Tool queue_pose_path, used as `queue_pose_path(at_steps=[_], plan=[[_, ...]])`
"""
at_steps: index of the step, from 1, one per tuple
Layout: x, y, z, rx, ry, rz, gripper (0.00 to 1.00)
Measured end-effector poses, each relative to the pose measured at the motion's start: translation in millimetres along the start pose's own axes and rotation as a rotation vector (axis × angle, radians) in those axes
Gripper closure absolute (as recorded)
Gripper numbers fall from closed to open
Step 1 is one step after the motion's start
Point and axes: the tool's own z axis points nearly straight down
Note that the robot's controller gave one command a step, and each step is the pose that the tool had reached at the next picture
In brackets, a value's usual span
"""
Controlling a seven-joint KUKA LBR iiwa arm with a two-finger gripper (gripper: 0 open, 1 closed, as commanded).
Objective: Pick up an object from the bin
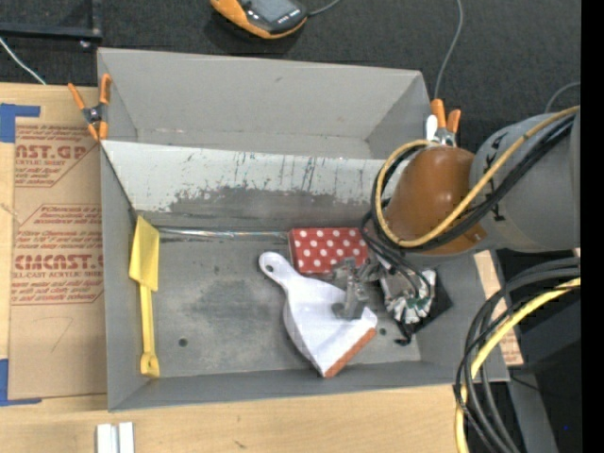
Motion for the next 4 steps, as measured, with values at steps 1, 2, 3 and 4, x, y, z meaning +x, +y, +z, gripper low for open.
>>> queue_pose_path(at_steps=[1, 2, 3, 4], plan=[[0.0, 0.0, 0.0, 0.0, 0.0, 0.0, 1.0], [-23.2, 24.4, 2.9, 0.0, 0.021, -0.09, 1.0], [-3.1, 51.9, 1.0, 0.002, -0.013, -0.065, 1.0], [-3.6, 50.8, -77.2, -0.001, 0.012, -0.081, 1.0]])
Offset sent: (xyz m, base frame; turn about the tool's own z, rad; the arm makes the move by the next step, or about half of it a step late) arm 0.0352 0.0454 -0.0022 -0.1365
